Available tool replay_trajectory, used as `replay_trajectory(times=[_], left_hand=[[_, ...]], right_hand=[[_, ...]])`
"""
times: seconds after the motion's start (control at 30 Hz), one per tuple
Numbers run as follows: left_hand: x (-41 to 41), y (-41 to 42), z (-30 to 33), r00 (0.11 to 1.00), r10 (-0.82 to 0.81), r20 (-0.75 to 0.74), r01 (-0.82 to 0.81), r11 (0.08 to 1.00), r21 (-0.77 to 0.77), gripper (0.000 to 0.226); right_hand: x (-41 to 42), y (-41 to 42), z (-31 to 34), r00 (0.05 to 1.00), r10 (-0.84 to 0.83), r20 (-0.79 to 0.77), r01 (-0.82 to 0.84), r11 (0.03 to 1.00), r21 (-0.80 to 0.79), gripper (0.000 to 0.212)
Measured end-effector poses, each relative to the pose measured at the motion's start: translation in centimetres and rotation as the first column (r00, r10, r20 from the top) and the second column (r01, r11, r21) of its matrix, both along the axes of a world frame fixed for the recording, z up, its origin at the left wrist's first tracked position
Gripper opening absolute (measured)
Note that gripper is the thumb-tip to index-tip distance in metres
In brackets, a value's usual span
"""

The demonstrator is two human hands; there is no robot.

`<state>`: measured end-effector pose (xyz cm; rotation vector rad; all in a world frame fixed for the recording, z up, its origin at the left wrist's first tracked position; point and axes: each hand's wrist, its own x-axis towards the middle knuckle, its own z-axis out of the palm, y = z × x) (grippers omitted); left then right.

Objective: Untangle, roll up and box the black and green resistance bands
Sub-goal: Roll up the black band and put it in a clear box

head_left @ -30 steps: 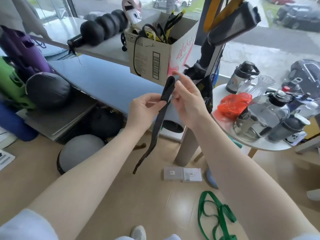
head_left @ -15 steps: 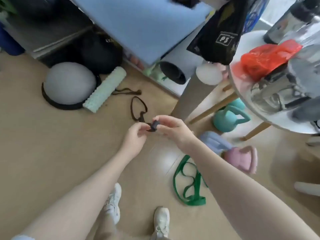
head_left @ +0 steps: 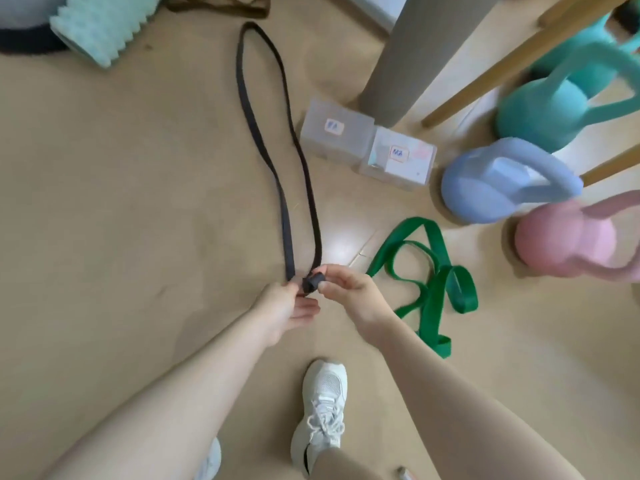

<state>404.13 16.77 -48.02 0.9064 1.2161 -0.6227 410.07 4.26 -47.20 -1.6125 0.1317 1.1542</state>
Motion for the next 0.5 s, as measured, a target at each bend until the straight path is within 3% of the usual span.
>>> replay_trajectory(times=[0.23, 0.4, 0.5], left_hand=[[0.3, -0.7, -13.7, 0.958, 0.277, -0.075, -0.276, 0.961, 0.02, 0.011], [2.8, 0.2, -16.6, 0.932, 0.358, 0.066, -0.352, 0.932, -0.083, 0.012], [6.0, 2.0, -15.5, 0.888, 0.364, 0.283, -0.361, 0.93, -0.063, 0.012]], right_hand=[[-1.4, -0.7, -11.8, 1.0, 0.008, 0.011, -0.009, 0.999, 0.051, 0.027], [0.4, -0.3, -15.6, 0.996, -0.035, 0.085, 0.025, 0.994, 0.108, 0.025], [2.5, 1.4, -15.6, 0.979, -0.127, 0.158, 0.097, 0.978, 0.185, 0.027]])
